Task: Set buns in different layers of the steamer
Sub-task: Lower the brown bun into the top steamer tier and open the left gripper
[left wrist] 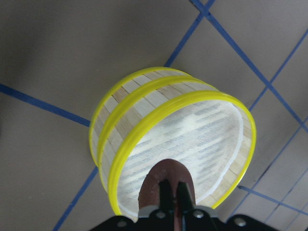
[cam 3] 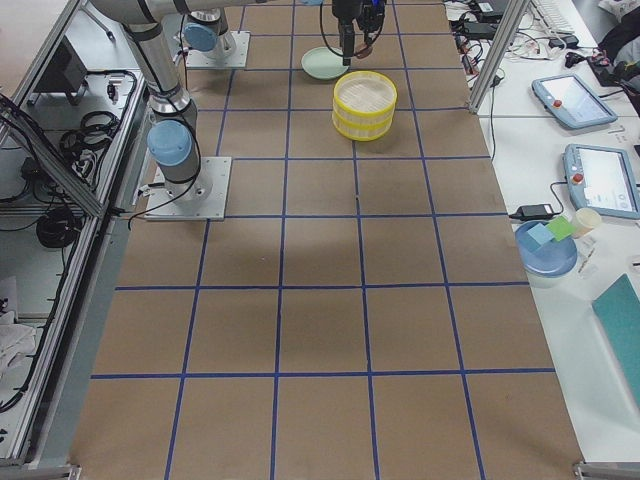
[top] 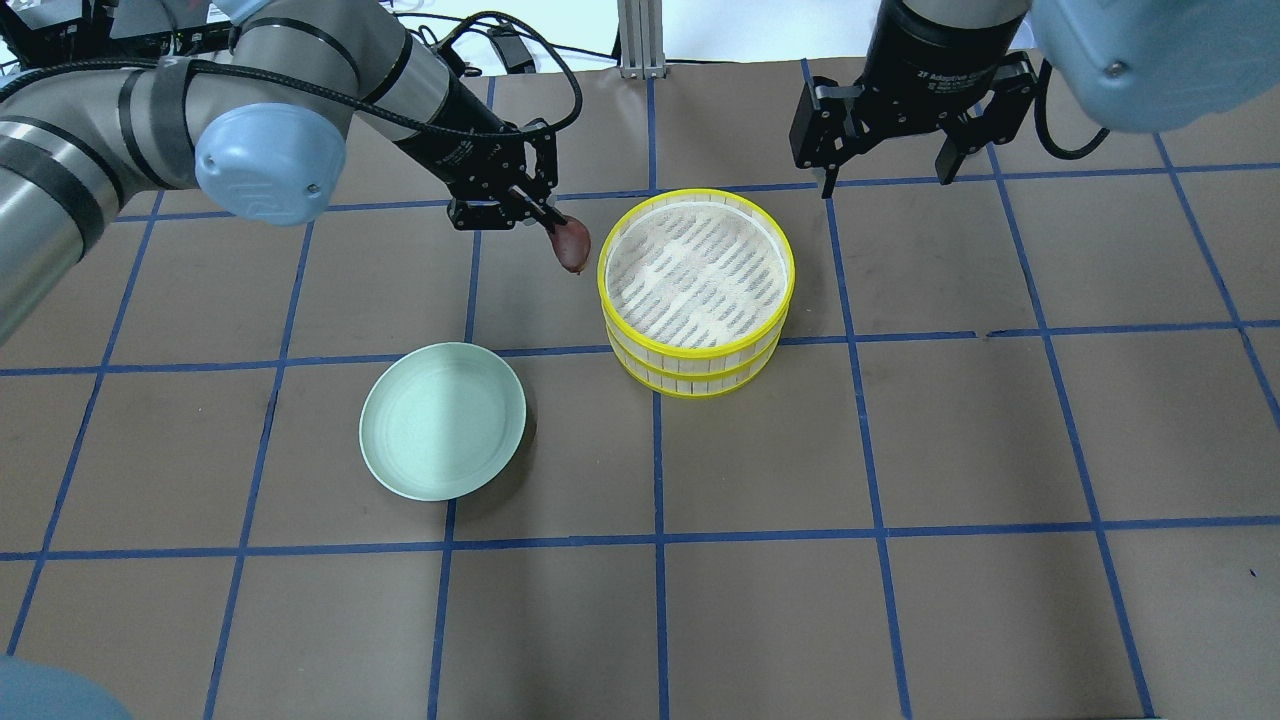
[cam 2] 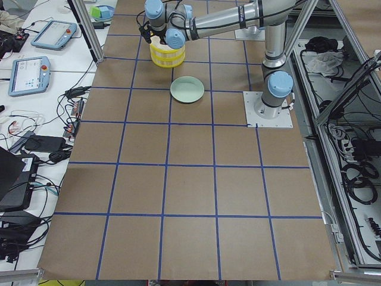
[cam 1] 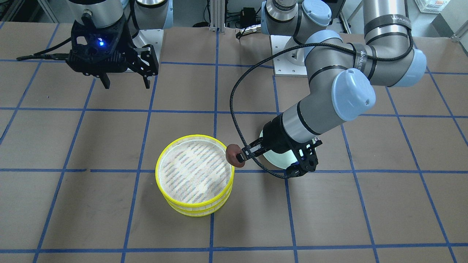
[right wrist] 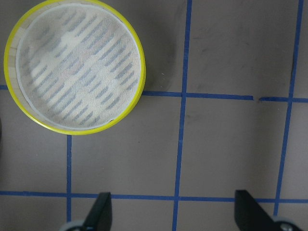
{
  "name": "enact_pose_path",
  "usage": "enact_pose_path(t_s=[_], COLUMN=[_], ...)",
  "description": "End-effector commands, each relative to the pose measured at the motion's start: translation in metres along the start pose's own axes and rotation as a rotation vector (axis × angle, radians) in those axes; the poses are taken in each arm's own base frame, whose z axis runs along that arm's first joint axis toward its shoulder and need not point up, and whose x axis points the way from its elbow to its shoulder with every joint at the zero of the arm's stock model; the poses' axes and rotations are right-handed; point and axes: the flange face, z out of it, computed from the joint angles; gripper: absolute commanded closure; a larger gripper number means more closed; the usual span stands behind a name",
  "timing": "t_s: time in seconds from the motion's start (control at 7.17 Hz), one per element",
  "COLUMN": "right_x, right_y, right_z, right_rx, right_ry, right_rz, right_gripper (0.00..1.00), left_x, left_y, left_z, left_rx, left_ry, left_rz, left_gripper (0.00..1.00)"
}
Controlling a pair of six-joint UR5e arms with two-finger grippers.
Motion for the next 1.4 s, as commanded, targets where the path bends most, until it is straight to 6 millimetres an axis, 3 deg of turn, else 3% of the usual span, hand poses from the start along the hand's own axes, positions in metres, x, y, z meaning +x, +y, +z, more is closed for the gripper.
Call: enact_pose_path(t_s=[0.0, 0.28, 0.42, 0.56, 0.7, 0.84, 1.26], right_x=[0.003, 0.007, 0.007, 0.007, 0.007, 0.007, 0.005], right_y=[0.008, 0.007, 0.008, 0.008, 0.008, 0.008, 0.007], right_z=[0.006, 0.007, 0.006, 0.006, 0.007, 0.008, 0.008], right_rx=[0.012, 0.009, 0.010, 0.011, 0.007, 0.004, 0.006], right_ry=[0.006, 0.005, 0.005, 0.008, 0.008, 0.002, -0.012], right_rz=[0.006, 0.028, 0.029, 0.027, 0.026, 0.025, 0.053], right_gripper=[0.07, 0.06, 0.05, 0.06, 0.05, 0.04, 0.05], left_x=[0.004, -0.001, 0.006, 0.010, 0.010, 0.010, 0.009], left_y=[-0.009, -0.016, -0.011, -0.008, -0.006, -0.006, 0.001], left_z=[0.022, 0.040, 0.045, 0.048, 0.051, 0.048, 0.014], left_rx=[-0.069, -0.089, -0.089, -0.084, -0.080, -0.070, 0.098], left_ry=[0.077, 0.079, 0.094, 0.094, 0.085, 0.078, -0.017], left_rz=[-0.093, -0.135, -0.150, -0.182, -0.188, -0.213, -0.123], left_gripper=[1.00, 1.00, 0.87, 0.65, 0.27, 0.00, 0.01])
